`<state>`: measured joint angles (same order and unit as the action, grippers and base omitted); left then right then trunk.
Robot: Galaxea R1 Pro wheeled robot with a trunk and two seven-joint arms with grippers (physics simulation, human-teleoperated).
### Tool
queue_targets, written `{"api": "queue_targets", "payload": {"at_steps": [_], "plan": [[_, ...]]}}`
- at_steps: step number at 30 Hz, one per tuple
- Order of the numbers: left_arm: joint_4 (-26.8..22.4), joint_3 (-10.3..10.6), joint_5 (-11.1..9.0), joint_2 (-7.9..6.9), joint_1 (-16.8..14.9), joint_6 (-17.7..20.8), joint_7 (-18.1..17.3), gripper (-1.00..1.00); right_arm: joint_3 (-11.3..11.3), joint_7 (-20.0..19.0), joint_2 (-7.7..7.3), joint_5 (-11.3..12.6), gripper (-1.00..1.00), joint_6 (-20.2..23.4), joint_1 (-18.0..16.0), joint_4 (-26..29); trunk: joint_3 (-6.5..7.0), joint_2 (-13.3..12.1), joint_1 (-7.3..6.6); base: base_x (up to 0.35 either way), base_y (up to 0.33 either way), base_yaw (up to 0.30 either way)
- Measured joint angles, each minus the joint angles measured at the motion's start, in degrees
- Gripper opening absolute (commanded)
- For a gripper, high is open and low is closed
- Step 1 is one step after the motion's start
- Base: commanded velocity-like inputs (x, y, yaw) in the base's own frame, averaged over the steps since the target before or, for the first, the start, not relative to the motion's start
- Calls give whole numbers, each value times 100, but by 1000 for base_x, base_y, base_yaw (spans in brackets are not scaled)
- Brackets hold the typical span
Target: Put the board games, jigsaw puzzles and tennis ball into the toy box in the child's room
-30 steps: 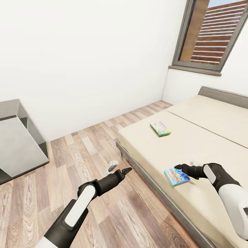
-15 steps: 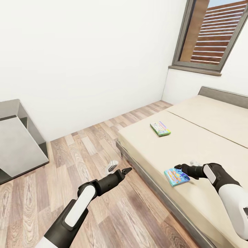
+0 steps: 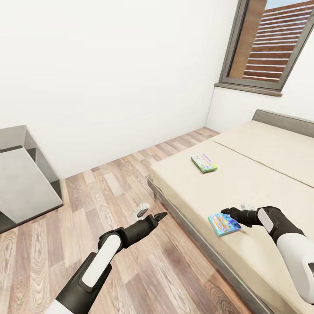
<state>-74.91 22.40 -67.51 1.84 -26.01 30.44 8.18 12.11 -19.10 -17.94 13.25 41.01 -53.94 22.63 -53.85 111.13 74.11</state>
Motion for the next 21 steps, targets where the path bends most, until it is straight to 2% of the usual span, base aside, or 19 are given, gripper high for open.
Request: {"api": "queue_targets", "payload": {"at_steps": [21], "plan": [[2,0,1,0,0,0,-1,100,0,-2,-2,4,100,-4,0,0,0,0,0,0,0,17]]}}
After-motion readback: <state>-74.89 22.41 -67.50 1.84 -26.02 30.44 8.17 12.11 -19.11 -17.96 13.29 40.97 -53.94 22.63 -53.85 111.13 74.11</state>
